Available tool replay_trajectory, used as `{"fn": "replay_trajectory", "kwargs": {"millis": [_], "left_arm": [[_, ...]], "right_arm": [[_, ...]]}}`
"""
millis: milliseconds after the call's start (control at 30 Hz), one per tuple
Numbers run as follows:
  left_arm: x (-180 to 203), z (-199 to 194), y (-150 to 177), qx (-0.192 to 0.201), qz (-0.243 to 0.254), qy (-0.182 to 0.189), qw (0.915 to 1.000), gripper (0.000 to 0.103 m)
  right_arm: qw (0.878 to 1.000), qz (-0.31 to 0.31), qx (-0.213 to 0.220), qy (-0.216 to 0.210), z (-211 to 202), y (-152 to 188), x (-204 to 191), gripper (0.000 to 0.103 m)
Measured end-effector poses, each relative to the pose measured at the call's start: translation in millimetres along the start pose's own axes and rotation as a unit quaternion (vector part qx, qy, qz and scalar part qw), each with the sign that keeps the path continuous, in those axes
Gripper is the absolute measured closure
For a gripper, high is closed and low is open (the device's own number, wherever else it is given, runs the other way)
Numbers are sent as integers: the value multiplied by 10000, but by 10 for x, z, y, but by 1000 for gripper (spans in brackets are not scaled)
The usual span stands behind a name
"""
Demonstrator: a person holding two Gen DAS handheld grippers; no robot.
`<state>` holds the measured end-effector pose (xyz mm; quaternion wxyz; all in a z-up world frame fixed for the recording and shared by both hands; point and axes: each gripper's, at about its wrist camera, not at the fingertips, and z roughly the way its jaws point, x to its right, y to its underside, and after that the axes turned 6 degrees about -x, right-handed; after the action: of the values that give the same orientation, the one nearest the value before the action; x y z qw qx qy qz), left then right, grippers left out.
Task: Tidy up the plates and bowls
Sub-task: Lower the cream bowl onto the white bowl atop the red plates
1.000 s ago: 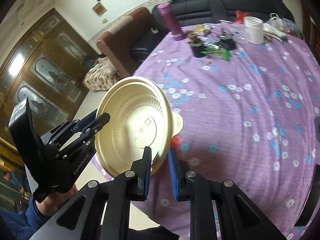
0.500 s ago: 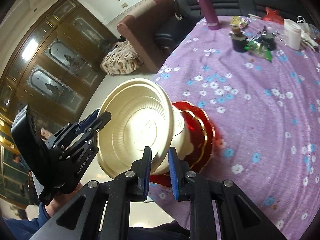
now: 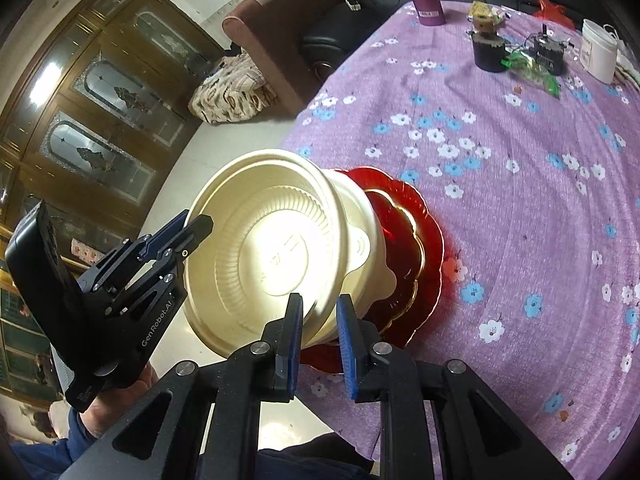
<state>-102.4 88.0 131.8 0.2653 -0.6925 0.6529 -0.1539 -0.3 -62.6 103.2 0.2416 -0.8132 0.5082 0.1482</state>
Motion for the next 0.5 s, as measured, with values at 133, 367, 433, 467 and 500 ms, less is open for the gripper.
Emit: {"fn": "replay_trajectory", "kwargs": {"millis": [133, 367, 433, 467, 500], "left_arm": [[23, 57, 7, -48, 44, -13, 10000, 87], [56, 146, 6, -114, 131, -45, 9998, 87], [72, 157, 6, -112, 175, -59, 9998, 87], [79, 160, 7, -110, 189, -67, 9997, 87], [85, 167, 9, -111, 205, -75, 9997, 87]], "right_arm": [[10000, 24, -41, 36, 61, 4, 21, 84], [9998, 144, -99, 30, 145, 1, 77, 84], [9998, 171, -107, 28, 159, 3, 91, 84], [9998, 180, -110, 34, 165, 4, 100, 84], [9997, 195, -114, 37, 175, 1, 112, 84]]}}
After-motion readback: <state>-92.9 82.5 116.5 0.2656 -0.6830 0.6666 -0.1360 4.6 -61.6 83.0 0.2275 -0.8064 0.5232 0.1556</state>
